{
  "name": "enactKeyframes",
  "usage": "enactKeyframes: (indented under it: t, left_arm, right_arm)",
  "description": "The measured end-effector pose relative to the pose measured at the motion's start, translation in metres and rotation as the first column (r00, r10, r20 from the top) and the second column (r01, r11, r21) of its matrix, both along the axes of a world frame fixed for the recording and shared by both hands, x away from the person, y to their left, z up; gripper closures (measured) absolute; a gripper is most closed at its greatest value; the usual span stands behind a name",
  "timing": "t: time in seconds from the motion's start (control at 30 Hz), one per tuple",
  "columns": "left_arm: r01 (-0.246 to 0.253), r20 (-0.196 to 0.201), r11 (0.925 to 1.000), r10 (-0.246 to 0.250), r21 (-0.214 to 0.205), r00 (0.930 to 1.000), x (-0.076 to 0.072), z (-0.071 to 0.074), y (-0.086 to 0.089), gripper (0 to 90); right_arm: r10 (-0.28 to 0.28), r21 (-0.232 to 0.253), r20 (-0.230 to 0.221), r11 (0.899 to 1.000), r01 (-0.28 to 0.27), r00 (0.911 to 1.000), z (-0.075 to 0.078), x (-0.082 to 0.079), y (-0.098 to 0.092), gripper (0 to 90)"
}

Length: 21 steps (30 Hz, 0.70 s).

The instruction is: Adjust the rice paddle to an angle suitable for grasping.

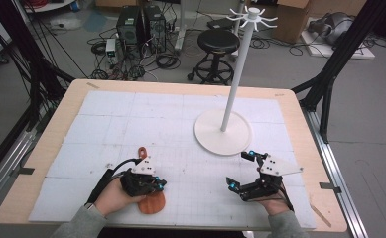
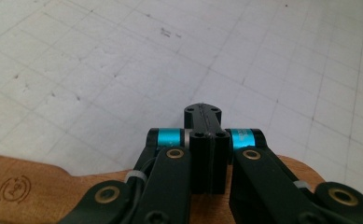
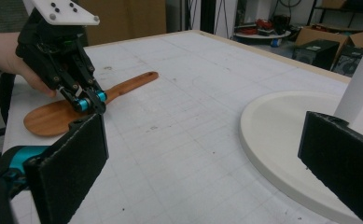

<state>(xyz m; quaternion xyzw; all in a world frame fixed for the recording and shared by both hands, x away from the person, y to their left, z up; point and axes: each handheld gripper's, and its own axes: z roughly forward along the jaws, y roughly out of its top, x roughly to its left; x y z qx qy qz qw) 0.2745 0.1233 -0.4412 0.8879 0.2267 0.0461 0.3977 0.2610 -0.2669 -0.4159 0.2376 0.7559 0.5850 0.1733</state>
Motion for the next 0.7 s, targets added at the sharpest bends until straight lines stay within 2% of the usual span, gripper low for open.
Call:
enactKeyframes:
  t: [0.2,0.4,0.7]
  left_arm:
    - [-0.001,-0.006,0.9999,0.001,0.014,1.0,-0.008,0.002,0.014,89.7]
    - [-0.006,-0.018,0.9999,0.006,0.009,0.9998,-0.016,0.002,0.034,89.7]
    - [0.005,0.001,0.9999,-0.005,0.014,1.0,-0.029,0.002,0.06,89.7]
  right_arm:
    - [0.002,-0.006,0.0,1.0,-0.002,1.0,0.0,0.0,0.001,0.0]
    - [0.004,-0.013,-0.004,1.0,-0.004,1.0,-0.001,0.0,0.001,0.0]
    - [0.005,-0.012,-0.006,1.0,-0.005,1.0,-0.001,0.0,0.001,0.0]
